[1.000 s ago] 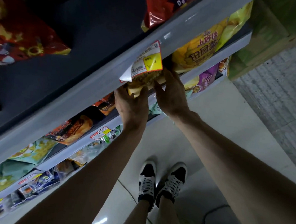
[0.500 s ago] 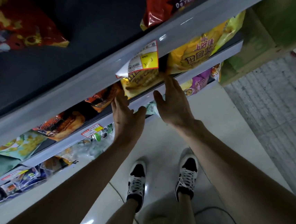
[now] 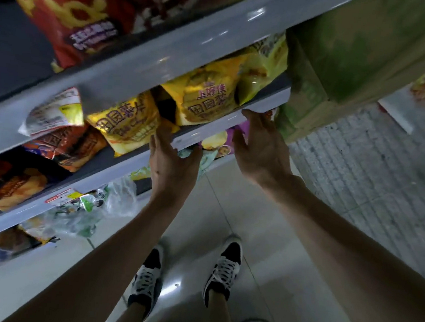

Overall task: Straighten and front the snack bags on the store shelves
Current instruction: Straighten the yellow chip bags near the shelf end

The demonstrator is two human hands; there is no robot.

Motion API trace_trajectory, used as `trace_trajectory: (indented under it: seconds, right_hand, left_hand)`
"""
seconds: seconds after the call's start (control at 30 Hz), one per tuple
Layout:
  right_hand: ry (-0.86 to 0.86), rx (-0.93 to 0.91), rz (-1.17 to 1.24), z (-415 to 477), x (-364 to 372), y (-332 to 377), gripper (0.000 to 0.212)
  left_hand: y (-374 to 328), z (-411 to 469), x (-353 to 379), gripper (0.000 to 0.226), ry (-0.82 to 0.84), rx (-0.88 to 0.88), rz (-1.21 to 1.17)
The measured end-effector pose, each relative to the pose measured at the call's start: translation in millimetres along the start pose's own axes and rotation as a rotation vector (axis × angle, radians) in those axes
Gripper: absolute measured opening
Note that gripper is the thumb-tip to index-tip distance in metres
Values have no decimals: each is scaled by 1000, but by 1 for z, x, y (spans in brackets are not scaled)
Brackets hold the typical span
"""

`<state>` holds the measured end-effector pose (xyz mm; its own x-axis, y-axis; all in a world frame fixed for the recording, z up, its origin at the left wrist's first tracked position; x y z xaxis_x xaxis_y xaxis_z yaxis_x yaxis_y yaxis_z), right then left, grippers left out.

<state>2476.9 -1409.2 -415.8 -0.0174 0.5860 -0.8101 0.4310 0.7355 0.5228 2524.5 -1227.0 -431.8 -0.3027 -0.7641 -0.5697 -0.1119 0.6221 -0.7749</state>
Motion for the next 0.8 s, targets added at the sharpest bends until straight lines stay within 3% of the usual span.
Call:
trace_trajectory:
  seconds: [0.13,0.23,0.5,0.63,0.8]
  right_hand:
    - [-47,46,31,37,-22,-26,57]
    - [-57,75,176,72,-30,-40,80]
    - [-81,47,410,160,-28,-77,138]
    - [-59,66,438,162,-45,-65,137]
    - [-114,112,383,152,-52,-73,125]
  left_hand:
    - [-26,23,27,94,-110,27,-79]
    - [-38,41,36,117,-179,27,-181]
    - [-35,58,43,113,-202,50,-295]
    - [-33,51,40,124,-238,129,-274]
    - [-27,37,40,107,-280,150,-251]
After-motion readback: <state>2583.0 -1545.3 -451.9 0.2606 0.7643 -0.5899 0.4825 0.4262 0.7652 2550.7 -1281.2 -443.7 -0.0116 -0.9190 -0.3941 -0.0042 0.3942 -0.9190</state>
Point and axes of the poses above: each hand's wrist, its own z-axis towards the middle knuckle, its own x-axis out of the palm, y = z × x, the point moved 4 cm from there along z, towards the middle knuckle, and after that the axes turned 9 degrees about y, right-handed, at the moved point
